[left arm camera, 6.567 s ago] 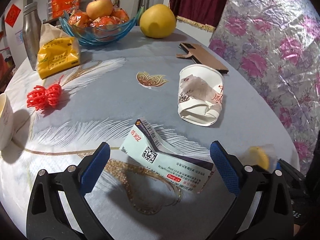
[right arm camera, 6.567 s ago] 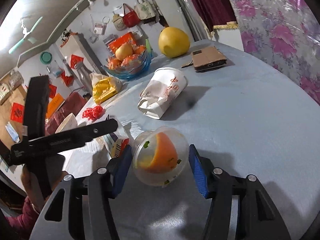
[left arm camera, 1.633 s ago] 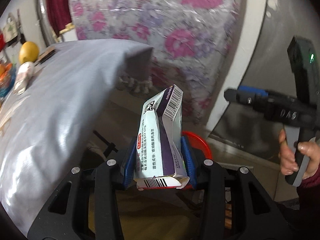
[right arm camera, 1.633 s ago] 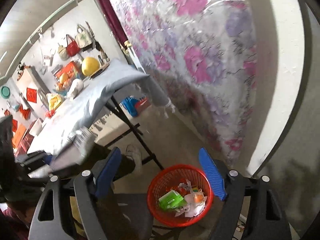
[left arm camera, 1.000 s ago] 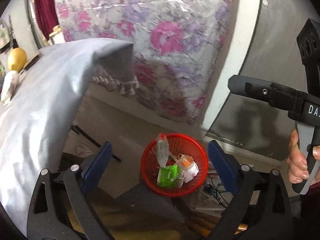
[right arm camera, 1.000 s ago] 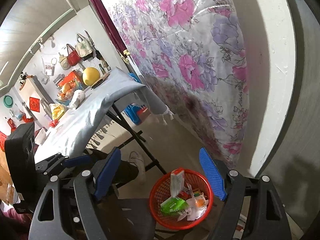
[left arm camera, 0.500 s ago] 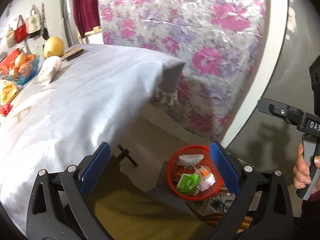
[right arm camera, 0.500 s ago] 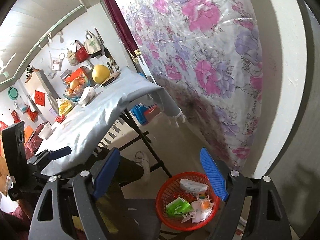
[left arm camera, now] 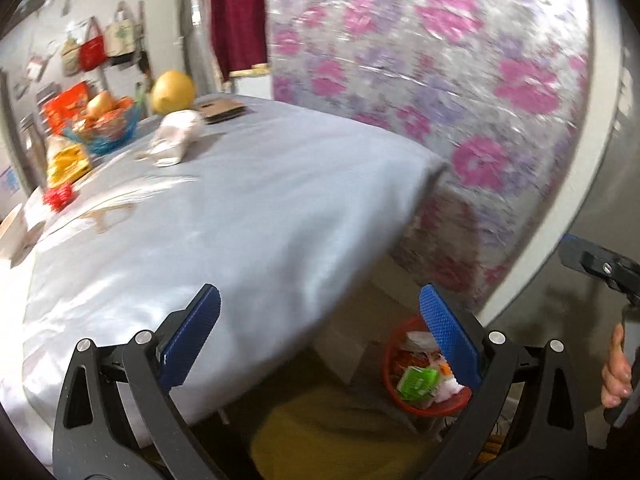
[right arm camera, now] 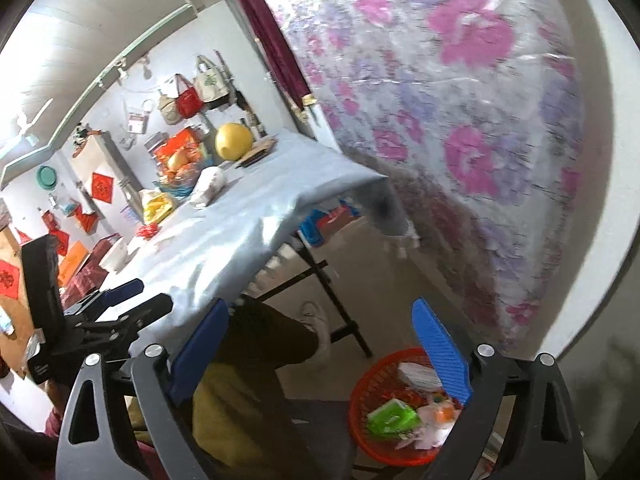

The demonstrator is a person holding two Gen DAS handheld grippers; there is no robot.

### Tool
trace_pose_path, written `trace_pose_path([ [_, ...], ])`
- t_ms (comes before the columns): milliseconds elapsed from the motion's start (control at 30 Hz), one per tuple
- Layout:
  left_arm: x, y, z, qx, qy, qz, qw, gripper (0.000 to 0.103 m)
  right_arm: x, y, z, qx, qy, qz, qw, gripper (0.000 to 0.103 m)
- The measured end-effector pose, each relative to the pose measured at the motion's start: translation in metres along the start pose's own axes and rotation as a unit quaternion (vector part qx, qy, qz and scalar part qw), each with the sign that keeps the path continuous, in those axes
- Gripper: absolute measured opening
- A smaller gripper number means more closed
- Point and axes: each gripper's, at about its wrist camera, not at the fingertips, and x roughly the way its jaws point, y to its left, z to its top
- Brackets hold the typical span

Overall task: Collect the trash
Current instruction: 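Move both tools back over the table toward the remaining trash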

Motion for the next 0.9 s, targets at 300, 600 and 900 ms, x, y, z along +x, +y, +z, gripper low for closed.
trace_pose_path([
  [300,-0.009,0.095,0.003,-0.089,-0.012,0.046,0.9948,0.096,0.045,0.063,0.014,-0.024,0.031,0.043,0.998,0.095],
  [600,-0.008,0.19,0.004,-0.143,0.0,0.105,0.9842,0.096,0.113,0.125,0.034,-0.046,0.076,0.063,0.994,0.097],
  [900,0.012,0.273,0.017,-0.183,0.032,0.134,0.9733,0.096,0.183,0.172,0.063,-0.064,0.107,0.071,0.99,0.097],
])
